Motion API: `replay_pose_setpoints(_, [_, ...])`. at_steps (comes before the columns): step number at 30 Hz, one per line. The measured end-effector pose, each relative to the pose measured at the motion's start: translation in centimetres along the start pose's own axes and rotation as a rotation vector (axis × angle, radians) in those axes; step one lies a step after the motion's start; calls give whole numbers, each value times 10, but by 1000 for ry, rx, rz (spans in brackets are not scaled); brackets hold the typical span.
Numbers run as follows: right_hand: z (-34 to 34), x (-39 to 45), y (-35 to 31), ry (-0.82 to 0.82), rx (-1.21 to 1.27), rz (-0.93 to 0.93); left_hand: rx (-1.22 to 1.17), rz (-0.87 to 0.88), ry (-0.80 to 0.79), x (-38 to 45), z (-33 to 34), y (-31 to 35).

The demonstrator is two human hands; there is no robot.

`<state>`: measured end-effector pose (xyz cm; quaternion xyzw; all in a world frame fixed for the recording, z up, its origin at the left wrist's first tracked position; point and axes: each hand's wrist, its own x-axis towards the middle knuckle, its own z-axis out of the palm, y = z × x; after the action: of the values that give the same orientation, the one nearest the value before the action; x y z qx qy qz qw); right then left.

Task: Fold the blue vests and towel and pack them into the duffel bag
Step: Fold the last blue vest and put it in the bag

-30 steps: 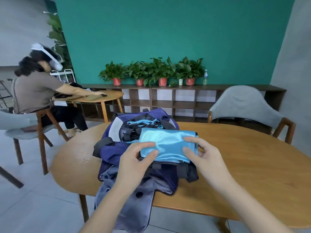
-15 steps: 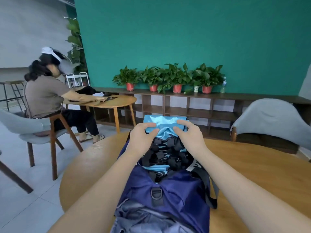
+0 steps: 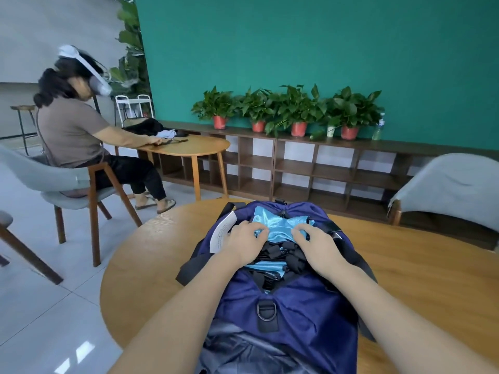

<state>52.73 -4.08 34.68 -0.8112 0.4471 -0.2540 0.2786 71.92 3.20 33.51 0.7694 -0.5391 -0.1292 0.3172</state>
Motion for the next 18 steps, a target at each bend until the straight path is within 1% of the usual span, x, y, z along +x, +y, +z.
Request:
replay_pose_setpoints(5, [2,0,1,-32,-43,43,113,-41,-64,8,4,0])
replay_pose_setpoints(7, [2,-5,-1,-78,-44,58,87,-63,-102,12,0,-2])
replay_pose_setpoints(9, [-1,-14,-2,-99,-13,80,-5,-52,-124,13,-9,1])
replay_pose_setpoints(11, [-4,-20,-2,-69,21,121,-137,-24,-68,13,-18,3])
replay_pose_setpoints(13, [-8,-19,-1,-64,-28,185,-205,-16,-2,11,-22,2])
replay_pose_setpoints(16, [-15,-16,-3,-207,-180,267,-132,-5,45,7,-22,3])
replay_pose_setpoints(18, [-21,-12,-2,-257,-198,302,-82,17,54,7,-23,5])
